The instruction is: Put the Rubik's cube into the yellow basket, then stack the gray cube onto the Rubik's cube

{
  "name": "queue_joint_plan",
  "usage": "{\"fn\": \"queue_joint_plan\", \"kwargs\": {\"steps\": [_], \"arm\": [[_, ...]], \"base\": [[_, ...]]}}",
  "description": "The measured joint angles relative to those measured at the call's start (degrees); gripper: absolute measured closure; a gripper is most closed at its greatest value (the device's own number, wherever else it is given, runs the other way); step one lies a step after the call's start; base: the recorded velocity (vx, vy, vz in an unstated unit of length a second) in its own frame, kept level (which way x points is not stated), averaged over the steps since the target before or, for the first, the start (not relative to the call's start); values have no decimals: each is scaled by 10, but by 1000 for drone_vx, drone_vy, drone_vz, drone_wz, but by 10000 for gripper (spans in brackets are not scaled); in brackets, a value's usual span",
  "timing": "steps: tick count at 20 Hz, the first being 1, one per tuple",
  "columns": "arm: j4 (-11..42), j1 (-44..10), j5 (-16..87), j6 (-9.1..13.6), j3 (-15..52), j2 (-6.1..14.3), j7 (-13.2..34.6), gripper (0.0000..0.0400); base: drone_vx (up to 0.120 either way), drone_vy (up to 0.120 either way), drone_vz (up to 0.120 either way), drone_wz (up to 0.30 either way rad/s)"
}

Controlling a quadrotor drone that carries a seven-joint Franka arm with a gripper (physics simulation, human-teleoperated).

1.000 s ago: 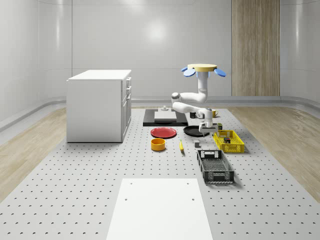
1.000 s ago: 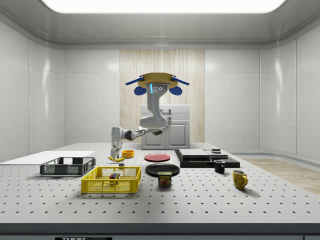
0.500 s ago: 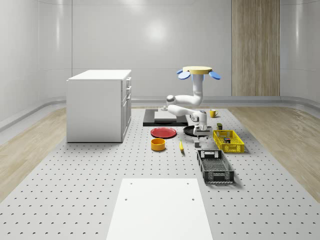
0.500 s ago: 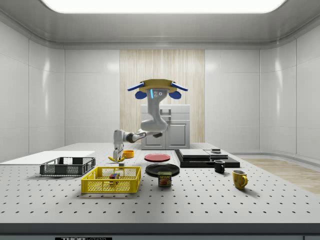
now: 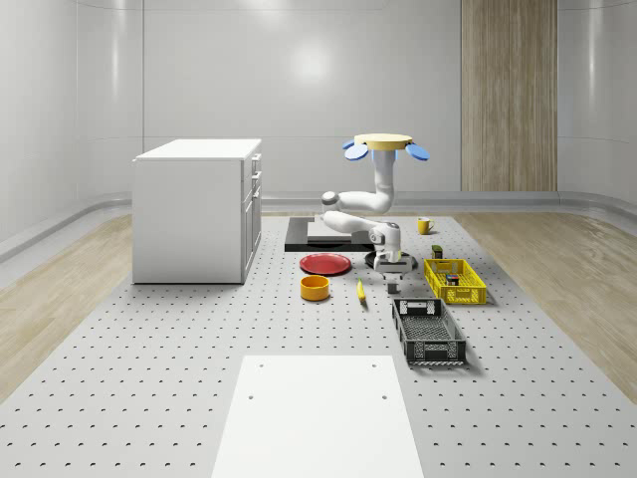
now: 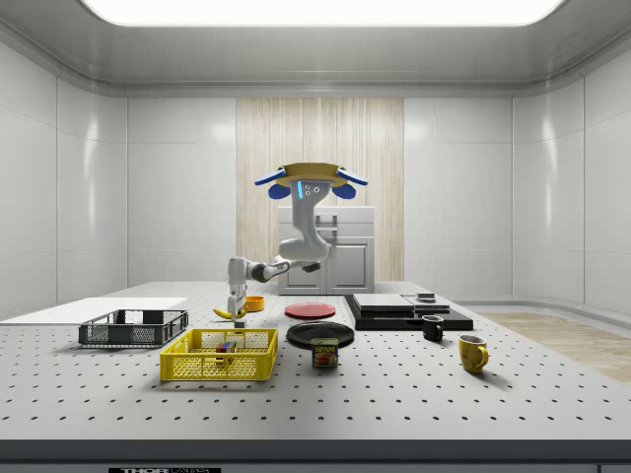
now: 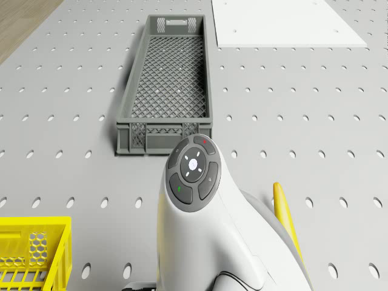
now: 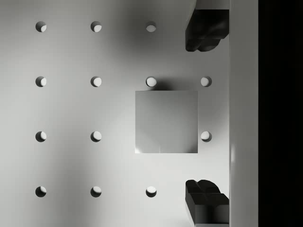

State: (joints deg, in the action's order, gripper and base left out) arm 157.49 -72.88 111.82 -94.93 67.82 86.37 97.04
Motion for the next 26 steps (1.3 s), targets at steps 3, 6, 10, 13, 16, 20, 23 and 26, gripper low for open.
{"fn": "queue_joint_plan", "kwargs": {"steps": [3,6,10,13,16,20,23,26], "arm": [[0,0,0,0,0,0,0,0],[0,0,0,1,0,-1,0,0],[0,1,1,1,0,-2,0,0],[-3,-1,7,-1,-7,-2,-1,0],[-4,1,19,-6,-20,-2,-1,0],[-2,6,33,-11,-35,-2,-2,0],[-3,2,44,-13,-45,-5,3,0],[-4,-2,51,-12,-52,-8,7,0]], "base": [[0,-40,0,0],[0,0,-27,0],[0,0,-60,0],[0,0,0,0],[0,0,0,0],[0,0,0,0],[0,0,0,0],[0,0,0,0]]}}
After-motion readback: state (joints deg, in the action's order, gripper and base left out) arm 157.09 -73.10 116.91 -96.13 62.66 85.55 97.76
